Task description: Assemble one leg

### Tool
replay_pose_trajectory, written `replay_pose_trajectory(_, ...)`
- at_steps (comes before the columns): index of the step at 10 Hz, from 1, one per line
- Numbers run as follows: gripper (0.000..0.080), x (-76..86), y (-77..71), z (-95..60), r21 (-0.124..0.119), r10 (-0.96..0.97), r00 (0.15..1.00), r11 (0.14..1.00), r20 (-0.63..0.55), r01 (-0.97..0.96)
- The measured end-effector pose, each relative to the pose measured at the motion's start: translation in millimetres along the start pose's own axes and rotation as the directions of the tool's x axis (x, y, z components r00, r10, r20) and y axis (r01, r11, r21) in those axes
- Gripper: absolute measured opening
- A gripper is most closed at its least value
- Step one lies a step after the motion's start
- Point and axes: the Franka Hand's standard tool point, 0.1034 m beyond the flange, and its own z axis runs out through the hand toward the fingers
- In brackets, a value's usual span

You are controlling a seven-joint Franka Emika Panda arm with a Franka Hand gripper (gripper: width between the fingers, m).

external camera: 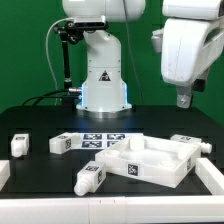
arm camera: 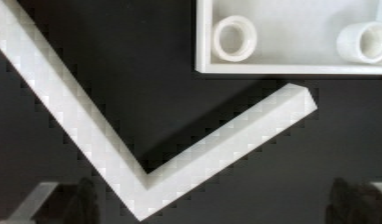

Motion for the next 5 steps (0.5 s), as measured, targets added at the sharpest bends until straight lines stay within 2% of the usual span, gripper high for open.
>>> replay_pose_trajectory(5,0.0650,-2.6,1.3,0.4,0.003,-0.002,1.000,1.000,0.003,0.002)
